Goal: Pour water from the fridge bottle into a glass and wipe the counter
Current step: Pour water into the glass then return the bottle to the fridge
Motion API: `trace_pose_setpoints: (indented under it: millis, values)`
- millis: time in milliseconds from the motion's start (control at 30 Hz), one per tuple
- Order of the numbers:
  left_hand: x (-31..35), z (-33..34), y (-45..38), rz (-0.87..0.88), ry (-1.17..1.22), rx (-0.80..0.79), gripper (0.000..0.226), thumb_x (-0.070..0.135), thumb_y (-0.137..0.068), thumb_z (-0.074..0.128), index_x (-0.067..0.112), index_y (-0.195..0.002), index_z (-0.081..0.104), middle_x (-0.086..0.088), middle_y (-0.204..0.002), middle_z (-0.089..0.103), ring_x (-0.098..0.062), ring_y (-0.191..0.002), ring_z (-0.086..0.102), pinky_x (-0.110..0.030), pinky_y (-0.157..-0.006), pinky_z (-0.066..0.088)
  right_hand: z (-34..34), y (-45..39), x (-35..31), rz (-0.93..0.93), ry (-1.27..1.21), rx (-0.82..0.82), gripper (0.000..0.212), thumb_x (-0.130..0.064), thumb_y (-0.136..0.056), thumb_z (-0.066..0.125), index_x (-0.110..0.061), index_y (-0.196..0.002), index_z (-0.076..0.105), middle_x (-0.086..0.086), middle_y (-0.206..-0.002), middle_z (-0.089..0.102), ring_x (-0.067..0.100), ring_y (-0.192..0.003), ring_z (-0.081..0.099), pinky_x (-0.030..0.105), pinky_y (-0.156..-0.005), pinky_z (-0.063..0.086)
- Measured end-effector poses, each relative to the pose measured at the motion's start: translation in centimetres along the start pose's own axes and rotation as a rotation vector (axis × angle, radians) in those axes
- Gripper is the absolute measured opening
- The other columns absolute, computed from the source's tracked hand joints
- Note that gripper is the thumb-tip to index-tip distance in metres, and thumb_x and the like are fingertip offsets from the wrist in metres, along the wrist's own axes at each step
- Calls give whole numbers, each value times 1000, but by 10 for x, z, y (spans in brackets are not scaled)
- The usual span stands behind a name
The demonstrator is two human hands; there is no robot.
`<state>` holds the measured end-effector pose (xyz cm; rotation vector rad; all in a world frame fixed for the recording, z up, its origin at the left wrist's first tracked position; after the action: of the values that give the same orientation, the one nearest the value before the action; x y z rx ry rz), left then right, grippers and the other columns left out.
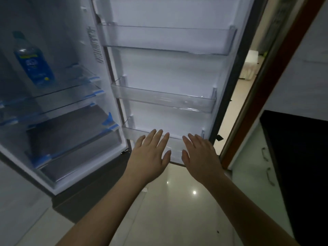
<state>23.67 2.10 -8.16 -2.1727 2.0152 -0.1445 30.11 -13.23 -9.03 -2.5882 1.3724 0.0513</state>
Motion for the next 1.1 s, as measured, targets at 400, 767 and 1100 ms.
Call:
trace_pose_setpoints:
  millis: [400,767,1100]
  values:
    - [109,16,-95,188,43,104,60,51,-100,24,23,-153,31,-6,-156,37,-25,-144,35,-44,-115,23,6,-24,139,114,-59,82,58,-43,-97,25,-16,-147,39,8,-151,41,28,-142,34,44,-116,22]
    - [137,-6,-151,212,-111,294,59,45,-99,40,16,-150,37,-9,-159,30,-27,-143,33,-45,-118,21,5,-97,210,319,-699,73,58,-31,-102,41,-22,-154,17,0,-159,24,20,-146,23,39,-116,22]
    - [135,-14,-158,153,-177,318,59,38,-97,34,8,-147,42,-12,-156,35,-27,-145,32,-45,-117,27,9,-135,217,348,-1040,64,49,-26,-103,35,-39,-149,24,-4,-144,45,22,-128,47,40,-105,41]
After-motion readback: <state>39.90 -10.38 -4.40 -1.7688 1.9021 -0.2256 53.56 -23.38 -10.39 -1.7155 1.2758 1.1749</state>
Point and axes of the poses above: each hand's wrist, its own y-axis away from the middle knuckle, its own z-axis out of the palm, x = y × z, the point moved 4 cm from there along -y, towards the middle knuckle
